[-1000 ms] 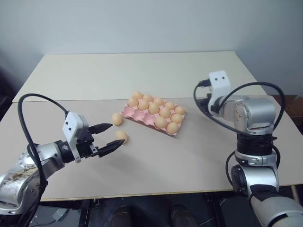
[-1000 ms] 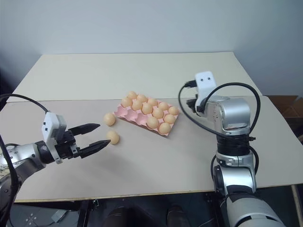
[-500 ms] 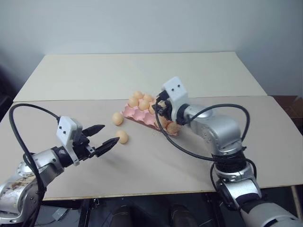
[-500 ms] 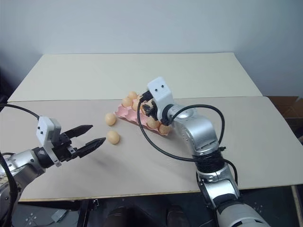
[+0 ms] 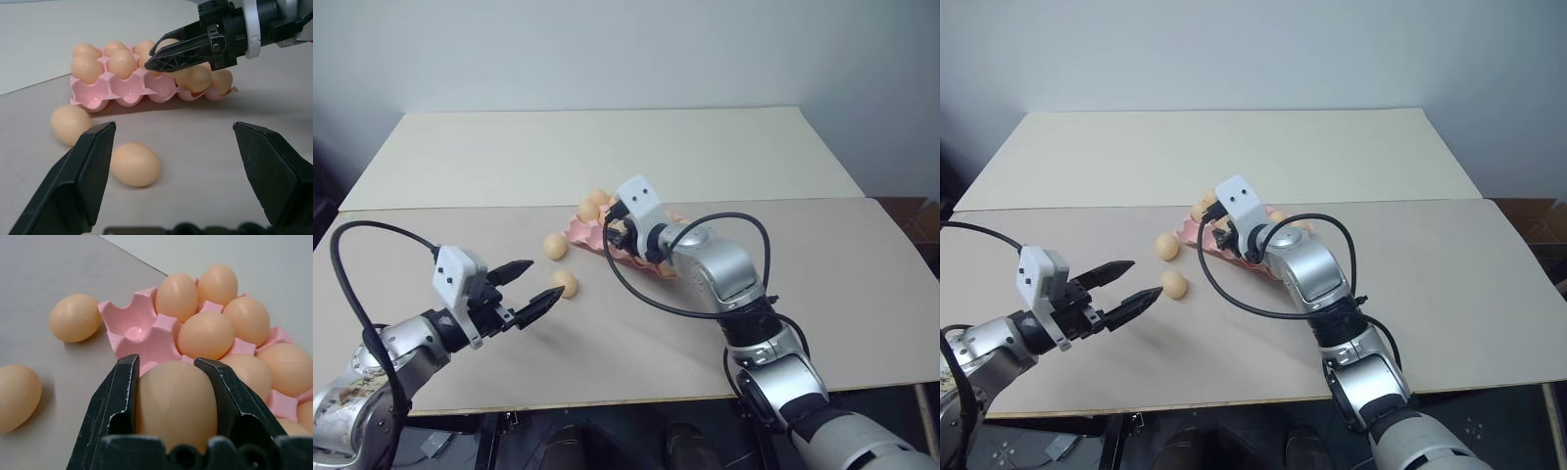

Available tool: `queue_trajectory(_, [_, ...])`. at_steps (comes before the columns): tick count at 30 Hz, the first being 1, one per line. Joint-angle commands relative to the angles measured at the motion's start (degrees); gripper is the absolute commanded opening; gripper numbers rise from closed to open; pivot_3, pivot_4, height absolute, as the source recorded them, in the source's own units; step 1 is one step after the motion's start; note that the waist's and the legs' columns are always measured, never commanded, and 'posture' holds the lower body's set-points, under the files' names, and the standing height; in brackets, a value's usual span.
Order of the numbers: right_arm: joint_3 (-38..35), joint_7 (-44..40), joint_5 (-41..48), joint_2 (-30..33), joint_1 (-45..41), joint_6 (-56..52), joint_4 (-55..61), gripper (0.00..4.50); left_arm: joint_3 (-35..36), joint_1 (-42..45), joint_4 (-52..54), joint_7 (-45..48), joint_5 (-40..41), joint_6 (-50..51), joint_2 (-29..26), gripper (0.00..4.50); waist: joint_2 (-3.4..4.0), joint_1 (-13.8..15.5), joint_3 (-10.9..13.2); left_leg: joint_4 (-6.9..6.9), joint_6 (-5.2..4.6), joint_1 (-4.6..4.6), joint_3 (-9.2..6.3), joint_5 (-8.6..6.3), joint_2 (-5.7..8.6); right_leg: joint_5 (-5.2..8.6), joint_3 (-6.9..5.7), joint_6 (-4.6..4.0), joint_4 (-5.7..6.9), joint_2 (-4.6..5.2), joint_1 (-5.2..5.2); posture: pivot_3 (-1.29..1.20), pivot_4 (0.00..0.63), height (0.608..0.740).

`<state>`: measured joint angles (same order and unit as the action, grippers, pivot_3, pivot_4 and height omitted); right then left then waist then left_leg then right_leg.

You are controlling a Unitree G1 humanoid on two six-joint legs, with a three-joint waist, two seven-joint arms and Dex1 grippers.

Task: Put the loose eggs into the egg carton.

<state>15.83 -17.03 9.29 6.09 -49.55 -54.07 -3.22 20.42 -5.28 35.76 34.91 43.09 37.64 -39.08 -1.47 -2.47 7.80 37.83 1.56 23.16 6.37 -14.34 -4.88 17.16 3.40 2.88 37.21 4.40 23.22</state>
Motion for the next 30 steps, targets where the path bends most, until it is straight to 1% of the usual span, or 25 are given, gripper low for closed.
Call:
queue_trajectory(1, [0.0,-0.2,-1.3,-0.6,-1.5,2.4,0.0,1.63,0.7,-0.2,2.9,-0.4,1.2,-0.5,0.0,4.17,0.0,0.0,0.0,0.0,0.0,0.0,0.0,0.0,0.0,0.0,0.0,0.0,0.0,0.0,0.0,0.0,0.15,0.74])
queue_trajectory(9, [-0.7,-0.1,-2.8,-1.4,-1.9,3.4,-3.0,1.63,1.0,-0.7,3.8,-1.1,1.7,-0.3,-0.1,4.17,0.0,0.0,0.0,0.0,0.0,-0.01,0.0,0.0,0.0,0.0,0.0,0.0,0.0,0.0,0.0,0.0,0.15,0.74])
queue_trajectory(11, [-1.0,0.5,-3.4,-1.8,-2.0,4.2,-3.8,2.37,1.1,-0.8,3.8,-1.1,1.8,-0.3,-0.2,4.17,0.0,0.0,0.0,0.0,0.01,0.0,0.0,0.0,0.0,0.0,0.0,0.0,0.0,0.0,0.0,0.0,0.15,0.74])
queue_trajectory(13, [-1.2,0.7,-3.7,-2.0,-2.1,5.0,-4.6,2.94,1.2,-0.8,3.8,-1.2,2.0,-0.3,-0.3,4.17,0.0,-0.1,0.0,0.0,0.0,-0.01,0.0,0.0,0.0,0.0,0.0,0.0,0.0,0.0,0.0,0.0,0.15,0.74])
queue_trajectory(17, [-2.2,0.8,-4.2,-2.3,-2.5,5.8,-5.4,4.33,1.3,-0.8,3.8,-1.3,2.3,-0.2,-0.5,4.17,0.0,-0.1,0.0,0.0,0.01,-0.01,0.0,0.0,0.0,0.0,0.0,0.0,0.0,0.0,0.0,0.0,0.15,0.74])
queue_trajectory(18, [-2.4,0.8,-4.3,-2.3,-2.6,5.8,-5.3,4.46,1.3,-0.8,3.8,-1.3,2.4,-0.1,-0.5,4.17,0.0,0.0,0.0,0.0,0.01,-0.01,0.0,0.0,0.0,0.0,0.0,0.0,0.01,0.0,0.0,0.0,0.15,0.74])
queue_trajectory(24, [-3.1,-1.9,-3.1,-0.5,-2.8,4.6,-0.8,4.46,1.6,-0.8,3.4,-1.1,2.9,-0.2,-1.2,4.17,0.0,0.0,0.0,0.0,0.01,0.0,0.0,0.0,0.0,0.0,0.0,0.0,0.0,0.0,0.0,0.0,0.15,0.74])
queue_trajectory(28, [-4.4,-7.1,0.1,3.8,-0.8,2.1,7.6,4.46,2.5,-0.6,2.7,-1.3,2.9,-0.1,-1.9,4.17,0.0,0.0,0.0,-0.01,0.0,0.01,0.0,0.0,0.0,0.0,-0.01,0.0,-0.01,0.0,0.01,0.0,0.15,0.74])
queue_trajectory(30, [-5.2,-11.9,2.5,8.3,1.7,2.4,13.0,4.46,3.3,-0.7,2.7,-1.8,2.8,0.2,-2.3,4.17,0.0,0.1,0.0,-0.01,-0.04,0.01,-0.01,-0.03,0.0,0.0,-0.01,0.0,-0.03,0.01,0.0,0.0,0.15,0.74])
